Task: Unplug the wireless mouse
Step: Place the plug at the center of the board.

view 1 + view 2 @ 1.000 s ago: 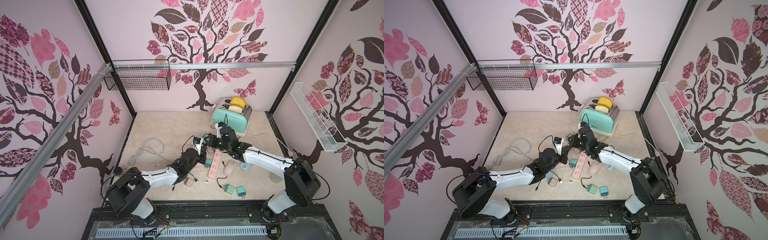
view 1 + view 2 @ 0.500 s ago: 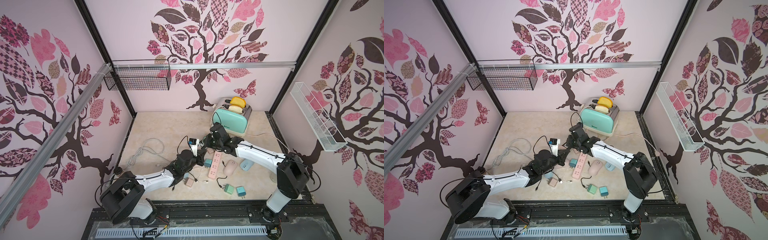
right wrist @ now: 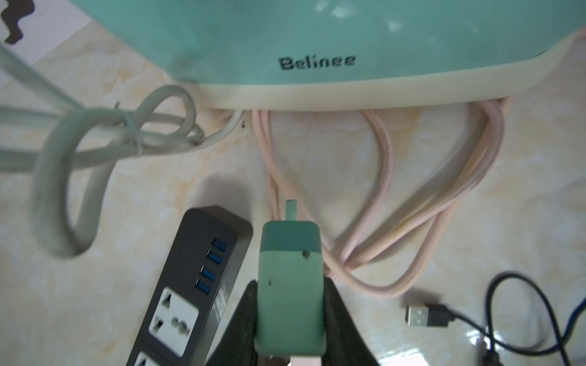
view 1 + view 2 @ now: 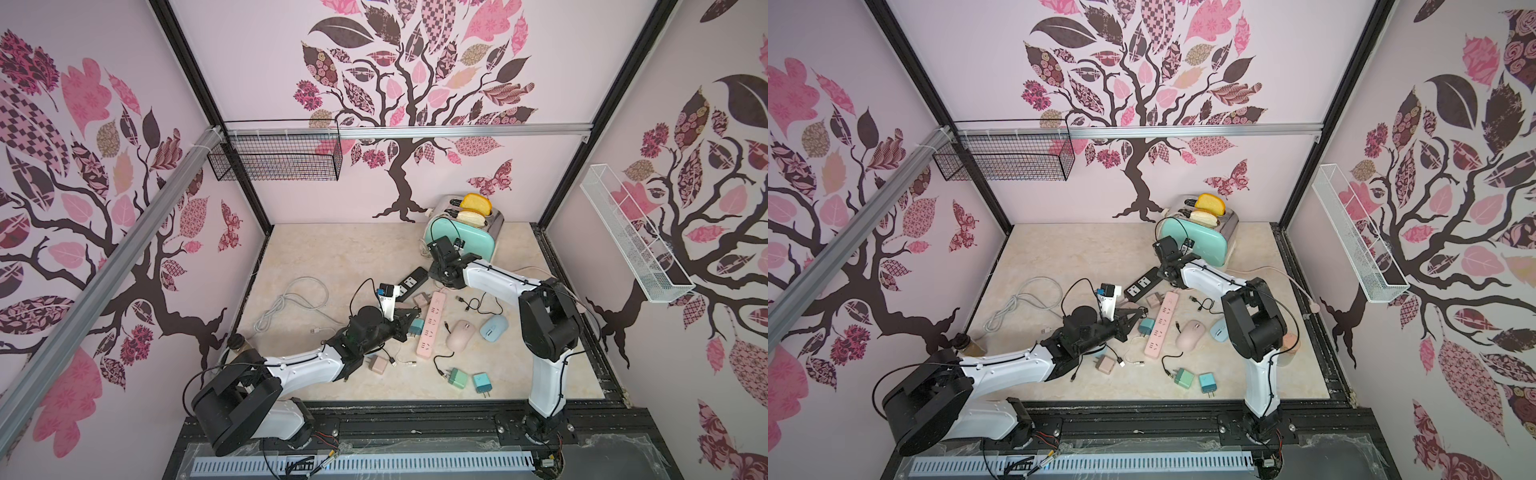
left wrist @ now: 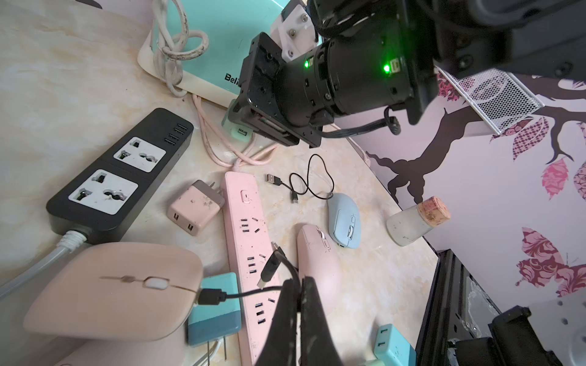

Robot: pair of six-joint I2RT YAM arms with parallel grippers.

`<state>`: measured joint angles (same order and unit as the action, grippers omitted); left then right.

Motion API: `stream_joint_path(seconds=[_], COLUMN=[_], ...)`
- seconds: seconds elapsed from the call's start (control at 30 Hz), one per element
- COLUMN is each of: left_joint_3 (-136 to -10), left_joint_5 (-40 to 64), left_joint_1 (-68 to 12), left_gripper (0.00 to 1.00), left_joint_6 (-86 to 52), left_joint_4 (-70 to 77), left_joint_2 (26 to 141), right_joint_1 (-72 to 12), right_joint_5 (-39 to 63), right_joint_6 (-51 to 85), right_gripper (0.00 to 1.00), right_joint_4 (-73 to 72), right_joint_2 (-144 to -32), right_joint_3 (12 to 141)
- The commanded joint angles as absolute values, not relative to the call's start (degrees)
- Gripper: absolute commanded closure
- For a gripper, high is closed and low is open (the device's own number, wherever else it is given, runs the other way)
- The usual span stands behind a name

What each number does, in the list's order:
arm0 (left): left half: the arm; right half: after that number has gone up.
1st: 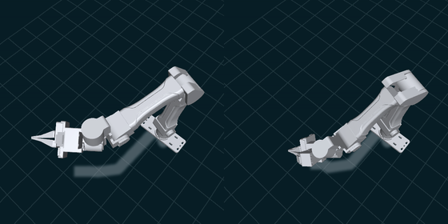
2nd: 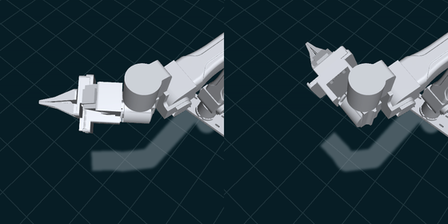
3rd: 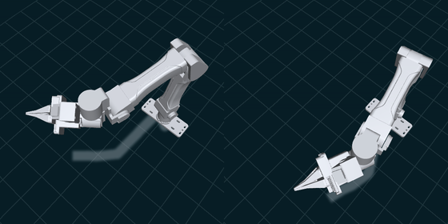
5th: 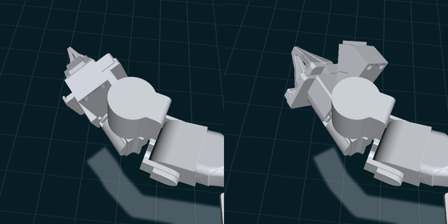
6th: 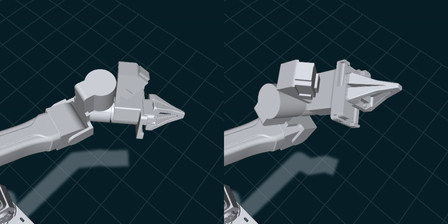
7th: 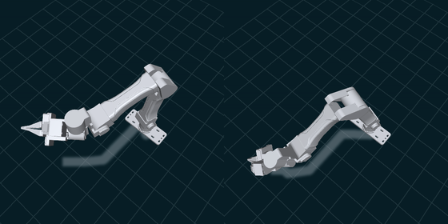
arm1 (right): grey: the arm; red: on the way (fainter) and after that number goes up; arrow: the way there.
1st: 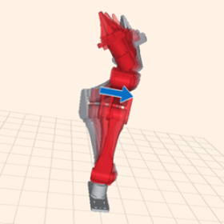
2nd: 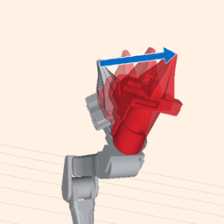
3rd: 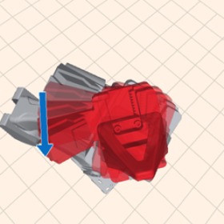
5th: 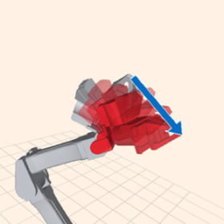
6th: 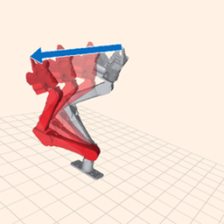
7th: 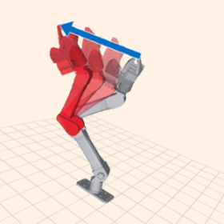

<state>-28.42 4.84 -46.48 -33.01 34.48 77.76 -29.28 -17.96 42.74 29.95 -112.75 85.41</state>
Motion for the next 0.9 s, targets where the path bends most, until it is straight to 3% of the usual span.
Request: stream_joint_path(seconds=[0.0,0.1,0.23,0.27,0.37,0.47,0.6,0.8,0.87], left_joint_3=[-29.7,-31.8,-35.6,-36.0,-38.7,-41.2,-44.8,-47.8,-48.4], left_joint_5=[4.5,5.0,4.8,4.9,4.2,3.5,4.7,6.7,7.6], left_joint_1=[-46.1,-45.7,-45.2,-45.0,-44.8,-44.5,-43.4,-42.3,-41.9], left_gripper=[1.0,1.0,1.0,1.0,1.0,1.0,1.0,1.0,1.0], left_joint_6=[-33.4,-33.6,-35.6,-36.2,-37.5,-39.0,-41.4,-43.1,-44.1], left_joint_4=[32.6,30.5,24.9,24.6,19.6,15.1,10.4,6.2,5.8], left_joint_2=[76.9,77.3,78.7,79.0,79.4,79.1,79.4,80.6,81.1], right_joint_1=[-31.2,-31.0,-30.0,-29.5,-28.4,-28.4,-28.4,-29.8,-34.3], right_joint_5=[-16.4,-13.0,-7.9,-6.4,-3.2,-0.9,5.9,18.7,17.0], right_joint_6=[42.8,41.6,40.3,40.3,38.8,35.1,29.9,25.1,21.7], right_gripper=[1.0,0.98,0.46,0.37,0.25,0.23,0.21,0.18,0.18], right_joint_4=[31.0,29.6,27.8,26.3,21.2,14.9,-4.6,-10.8,-12.0], right_joint_2=[-110.1,-106.8,-103.6,-102.1,-96.3,-88.9,-76.6,-71.4,-70.3], right_joint_3=[85.7,81.7,76.0,73.8,67.4,60.3,44.3,37.1,35.4])
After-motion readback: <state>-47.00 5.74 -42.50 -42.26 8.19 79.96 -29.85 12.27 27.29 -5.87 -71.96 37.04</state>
